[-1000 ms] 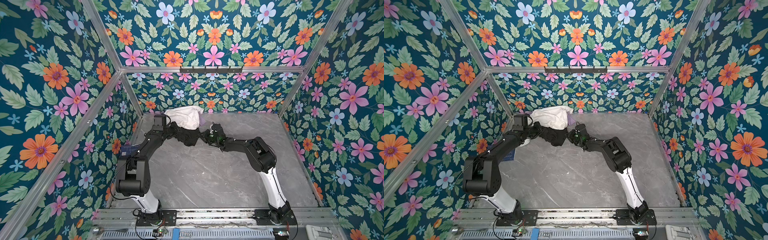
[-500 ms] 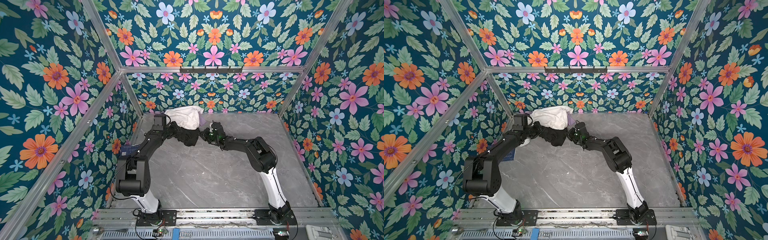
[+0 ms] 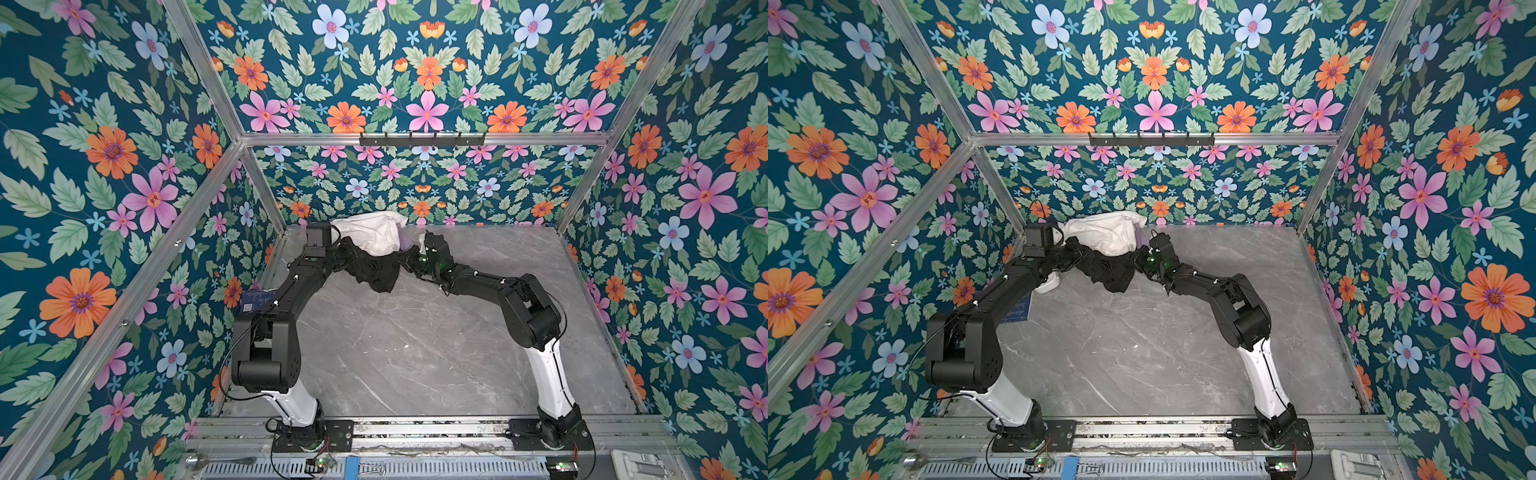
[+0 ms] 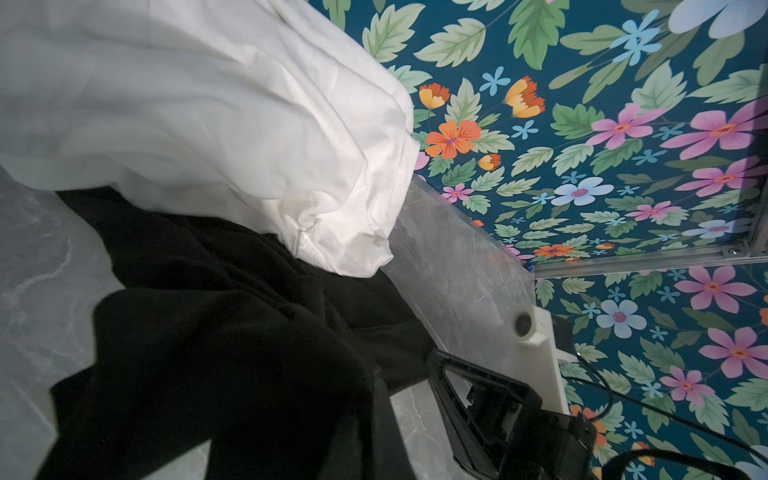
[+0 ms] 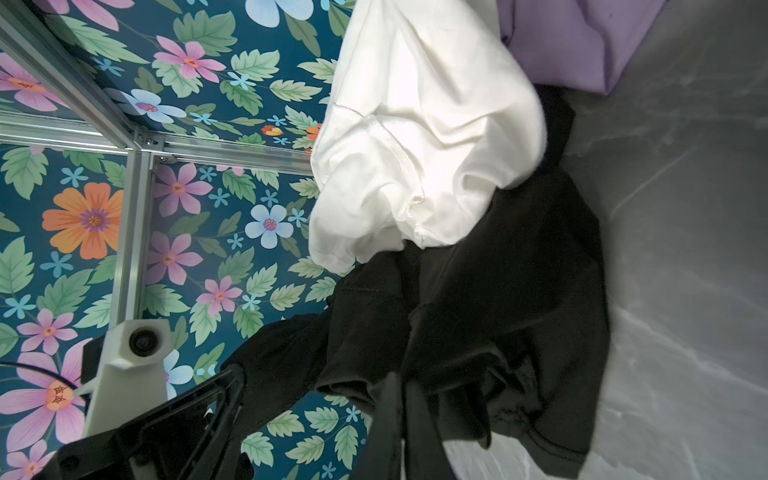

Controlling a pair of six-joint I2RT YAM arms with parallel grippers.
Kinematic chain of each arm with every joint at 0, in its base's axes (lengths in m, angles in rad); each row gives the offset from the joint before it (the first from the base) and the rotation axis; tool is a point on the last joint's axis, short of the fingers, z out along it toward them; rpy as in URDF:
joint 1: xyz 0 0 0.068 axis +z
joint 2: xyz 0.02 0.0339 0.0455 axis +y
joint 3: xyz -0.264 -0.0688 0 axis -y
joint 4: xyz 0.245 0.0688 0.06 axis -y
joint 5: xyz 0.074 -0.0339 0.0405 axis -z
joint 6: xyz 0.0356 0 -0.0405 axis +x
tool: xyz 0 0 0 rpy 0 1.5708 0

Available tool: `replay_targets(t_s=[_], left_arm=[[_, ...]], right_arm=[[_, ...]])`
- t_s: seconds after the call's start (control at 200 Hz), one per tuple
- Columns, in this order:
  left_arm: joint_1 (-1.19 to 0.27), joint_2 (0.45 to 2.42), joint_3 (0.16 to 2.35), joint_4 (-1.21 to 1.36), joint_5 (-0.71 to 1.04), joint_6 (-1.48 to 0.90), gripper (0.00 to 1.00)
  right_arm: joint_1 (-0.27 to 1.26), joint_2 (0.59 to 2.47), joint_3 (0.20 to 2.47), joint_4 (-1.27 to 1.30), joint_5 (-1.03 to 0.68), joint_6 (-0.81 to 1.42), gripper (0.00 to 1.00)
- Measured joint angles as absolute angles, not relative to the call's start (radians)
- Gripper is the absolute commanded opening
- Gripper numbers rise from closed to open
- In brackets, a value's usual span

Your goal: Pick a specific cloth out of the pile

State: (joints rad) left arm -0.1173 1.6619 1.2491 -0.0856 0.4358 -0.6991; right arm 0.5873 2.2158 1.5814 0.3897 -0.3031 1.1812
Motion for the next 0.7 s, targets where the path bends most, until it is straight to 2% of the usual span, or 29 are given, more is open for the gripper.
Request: replay_targets(t_s=[0.7], left_arm=[[-0.115,1.634,1.326,-0.135,0.403,-0.655,0.05]], right_arm=[[0.588,2.148,1.601,0.357,-0.307,1.175,0.00]])
